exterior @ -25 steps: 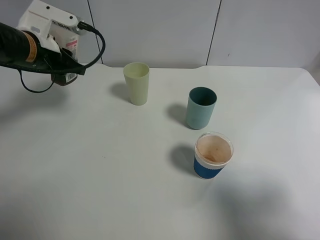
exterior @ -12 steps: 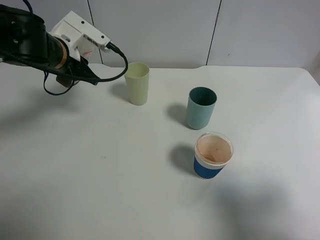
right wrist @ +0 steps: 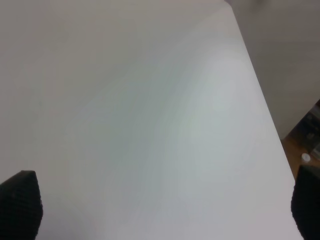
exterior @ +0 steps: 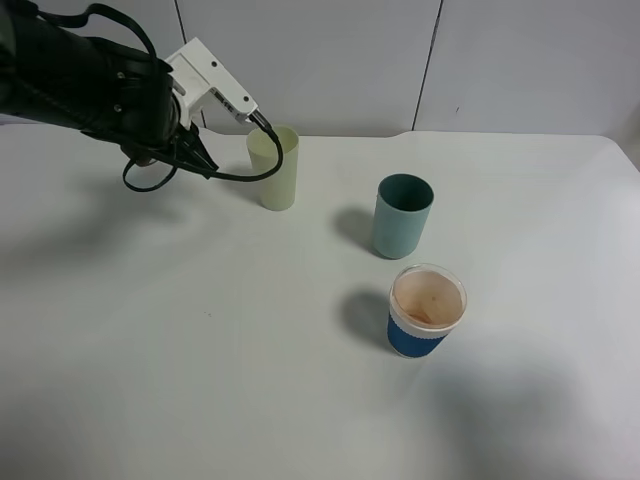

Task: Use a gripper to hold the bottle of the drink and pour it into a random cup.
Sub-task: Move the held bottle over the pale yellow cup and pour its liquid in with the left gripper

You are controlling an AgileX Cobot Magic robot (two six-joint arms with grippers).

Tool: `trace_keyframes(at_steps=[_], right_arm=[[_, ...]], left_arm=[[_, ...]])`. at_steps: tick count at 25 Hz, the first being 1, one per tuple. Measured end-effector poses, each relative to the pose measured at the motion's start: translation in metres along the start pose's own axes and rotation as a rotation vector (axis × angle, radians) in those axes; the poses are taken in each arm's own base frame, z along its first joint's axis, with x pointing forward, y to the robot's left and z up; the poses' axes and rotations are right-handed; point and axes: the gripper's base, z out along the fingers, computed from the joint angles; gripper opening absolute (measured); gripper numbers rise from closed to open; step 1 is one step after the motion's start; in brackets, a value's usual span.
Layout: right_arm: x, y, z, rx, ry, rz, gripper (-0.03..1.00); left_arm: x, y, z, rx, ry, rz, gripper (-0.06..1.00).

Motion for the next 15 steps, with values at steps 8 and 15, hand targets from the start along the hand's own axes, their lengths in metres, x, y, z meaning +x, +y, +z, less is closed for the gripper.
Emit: trace_keyframes(at_steps=[8, 15], right_arm=[[0.0, 0.0, 0.0, 0.0, 0.0, 0.0, 0.99], [0.0, 0.0, 0.0, 0.0, 0.0, 0.0, 0.99]], left_arm=[[-0.017, -0.012, 0.012, -0.101, 0.015, 0.147, 0.32], [-0.017, -0.02, 0.023, -0.154, 0.029, 0.272, 0.32]])
